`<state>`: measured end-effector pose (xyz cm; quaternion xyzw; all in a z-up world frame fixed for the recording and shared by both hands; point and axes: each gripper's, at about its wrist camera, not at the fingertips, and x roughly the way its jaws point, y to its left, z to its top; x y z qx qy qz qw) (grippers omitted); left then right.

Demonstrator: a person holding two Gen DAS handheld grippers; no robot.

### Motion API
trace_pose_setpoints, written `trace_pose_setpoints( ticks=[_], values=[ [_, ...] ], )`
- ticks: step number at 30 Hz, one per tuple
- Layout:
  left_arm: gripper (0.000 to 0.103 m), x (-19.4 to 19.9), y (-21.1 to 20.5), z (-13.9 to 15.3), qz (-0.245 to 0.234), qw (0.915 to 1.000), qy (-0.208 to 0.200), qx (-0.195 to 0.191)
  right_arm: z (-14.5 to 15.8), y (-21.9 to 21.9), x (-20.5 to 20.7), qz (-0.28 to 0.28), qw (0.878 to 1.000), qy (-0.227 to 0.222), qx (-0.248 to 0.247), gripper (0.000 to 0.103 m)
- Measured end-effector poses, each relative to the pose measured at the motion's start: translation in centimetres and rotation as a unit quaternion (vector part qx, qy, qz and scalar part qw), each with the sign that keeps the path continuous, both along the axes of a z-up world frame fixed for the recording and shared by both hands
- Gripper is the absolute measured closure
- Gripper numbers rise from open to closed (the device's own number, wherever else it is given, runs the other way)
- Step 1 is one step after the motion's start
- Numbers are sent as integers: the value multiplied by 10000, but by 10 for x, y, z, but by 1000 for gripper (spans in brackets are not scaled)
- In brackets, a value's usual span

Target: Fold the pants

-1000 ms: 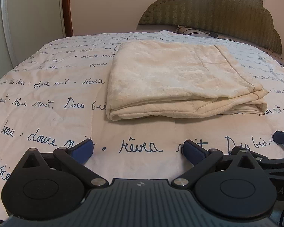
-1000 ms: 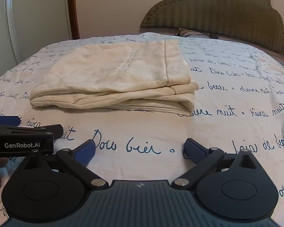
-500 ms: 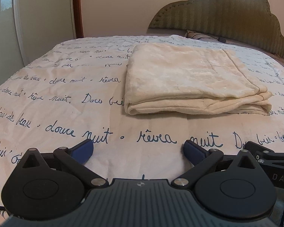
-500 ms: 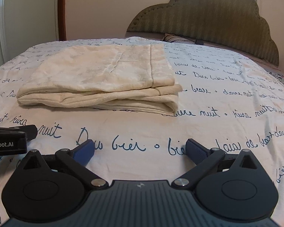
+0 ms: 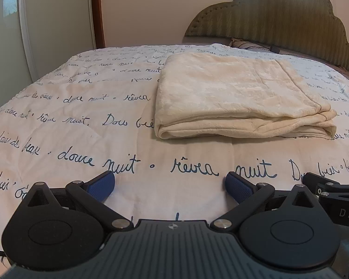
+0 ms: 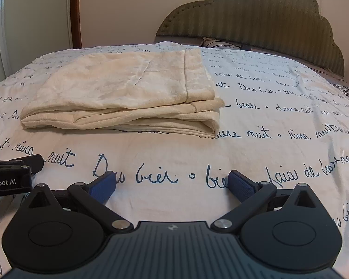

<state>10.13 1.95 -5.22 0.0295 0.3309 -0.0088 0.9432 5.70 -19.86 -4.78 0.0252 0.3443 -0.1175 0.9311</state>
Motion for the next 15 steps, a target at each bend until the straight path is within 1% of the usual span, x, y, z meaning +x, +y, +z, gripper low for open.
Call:
trace_pose_setpoints(
  ticks=[15],
  values=[
    [0,-2,-2,0,12,10000,-47,65,1,-1,-1,-12,9999,-54,122,0]
  ],
)
